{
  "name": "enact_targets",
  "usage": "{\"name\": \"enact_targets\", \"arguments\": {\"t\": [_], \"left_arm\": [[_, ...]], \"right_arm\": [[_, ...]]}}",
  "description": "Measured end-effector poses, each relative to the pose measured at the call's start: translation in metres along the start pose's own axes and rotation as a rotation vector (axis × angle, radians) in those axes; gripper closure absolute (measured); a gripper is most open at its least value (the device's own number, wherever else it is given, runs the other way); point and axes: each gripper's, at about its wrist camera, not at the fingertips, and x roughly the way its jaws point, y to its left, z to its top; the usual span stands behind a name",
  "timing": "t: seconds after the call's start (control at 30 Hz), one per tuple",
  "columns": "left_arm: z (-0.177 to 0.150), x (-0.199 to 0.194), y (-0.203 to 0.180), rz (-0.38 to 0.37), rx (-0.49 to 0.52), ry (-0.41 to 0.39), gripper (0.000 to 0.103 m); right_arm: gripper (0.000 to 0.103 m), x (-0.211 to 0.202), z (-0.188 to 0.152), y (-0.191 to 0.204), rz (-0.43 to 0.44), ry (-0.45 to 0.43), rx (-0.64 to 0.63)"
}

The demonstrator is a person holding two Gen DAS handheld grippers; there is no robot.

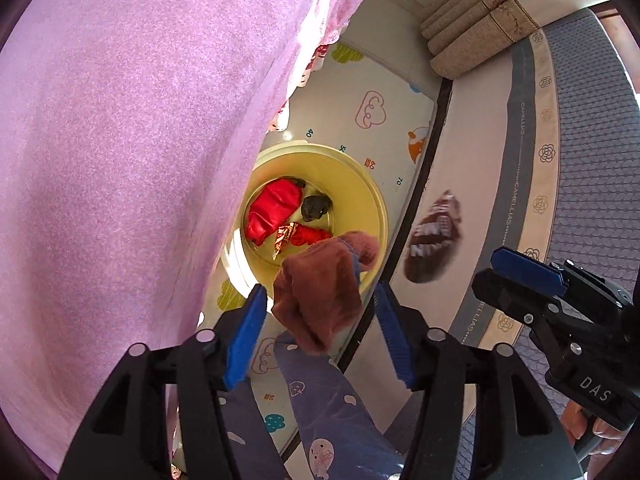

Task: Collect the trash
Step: 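Open both tools to drop the socks into the yellow basin, then move both open tools back over the remaining items on the bed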

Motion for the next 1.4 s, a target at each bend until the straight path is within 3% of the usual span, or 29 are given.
{"name": "enact_targets", "arguments": {"t": [0.33,0.73,1.03,1.4], "left_arm": [[0.005,0.0,0.012,-0.025,-0.036,0.009,0.039],[-0.006,-0.027,0.048,-0.062,-0.07,-0.039,0.037],[-0.039,-0.072,0.122,-0.069,-0.169,-0.117,0.037],[-0.114,-0.131,0.27,-0.051,-0.362,-0.223,0.037]], "right_arm": [[0.069,0.003,0.0,-0.003,-0.02,0.013,0.026],[0.069,0.002,0.006,0.045,-0.027,0.0,-0.01],[0.069,0.013,0.011,0.134,-0.012,-0.004,-0.121],[0.069,0.057,-0.011,0.287,0.036,0.026,-0.285]]}}
